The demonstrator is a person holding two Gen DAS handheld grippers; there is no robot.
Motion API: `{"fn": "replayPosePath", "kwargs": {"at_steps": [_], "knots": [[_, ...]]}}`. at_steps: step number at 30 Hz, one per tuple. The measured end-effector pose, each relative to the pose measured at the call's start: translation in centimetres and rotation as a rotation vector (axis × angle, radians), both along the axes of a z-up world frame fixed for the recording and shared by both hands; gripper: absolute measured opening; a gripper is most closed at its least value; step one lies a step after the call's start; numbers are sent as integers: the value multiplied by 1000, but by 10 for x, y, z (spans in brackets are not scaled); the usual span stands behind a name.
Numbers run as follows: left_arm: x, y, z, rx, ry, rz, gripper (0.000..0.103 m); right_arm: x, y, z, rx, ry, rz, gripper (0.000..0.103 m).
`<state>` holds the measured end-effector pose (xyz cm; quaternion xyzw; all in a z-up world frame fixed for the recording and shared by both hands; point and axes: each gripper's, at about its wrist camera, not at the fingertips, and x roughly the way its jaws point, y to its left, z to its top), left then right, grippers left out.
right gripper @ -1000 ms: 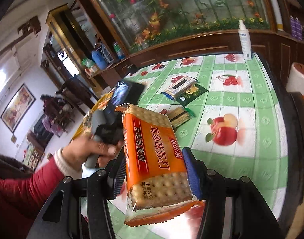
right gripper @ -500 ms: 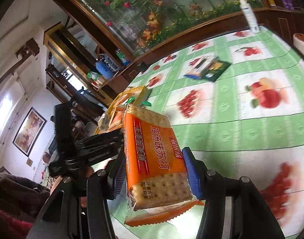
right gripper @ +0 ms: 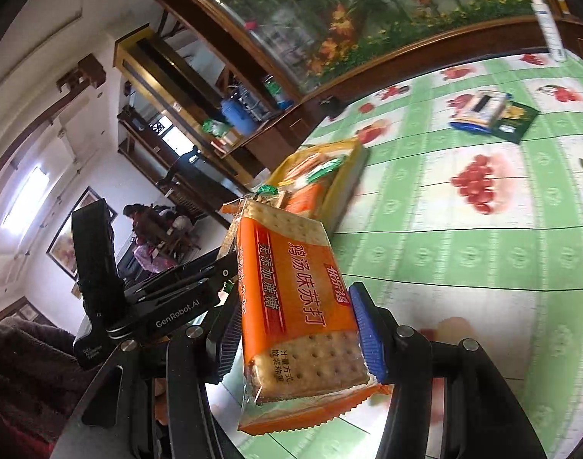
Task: Organize snacks
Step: 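Carry both packs to the tray and lower the soda cracker pack into it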
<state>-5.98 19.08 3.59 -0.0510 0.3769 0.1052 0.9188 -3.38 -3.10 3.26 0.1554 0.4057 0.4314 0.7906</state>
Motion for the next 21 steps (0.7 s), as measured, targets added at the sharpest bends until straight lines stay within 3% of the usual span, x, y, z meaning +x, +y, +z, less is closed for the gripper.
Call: {"fn": "replayPosePath", "kwargs": {"at_steps": [21], "knots": [[-17,65,-8,-25,-3,119,47,11,88,-1,-5,-18,61,54]]}}
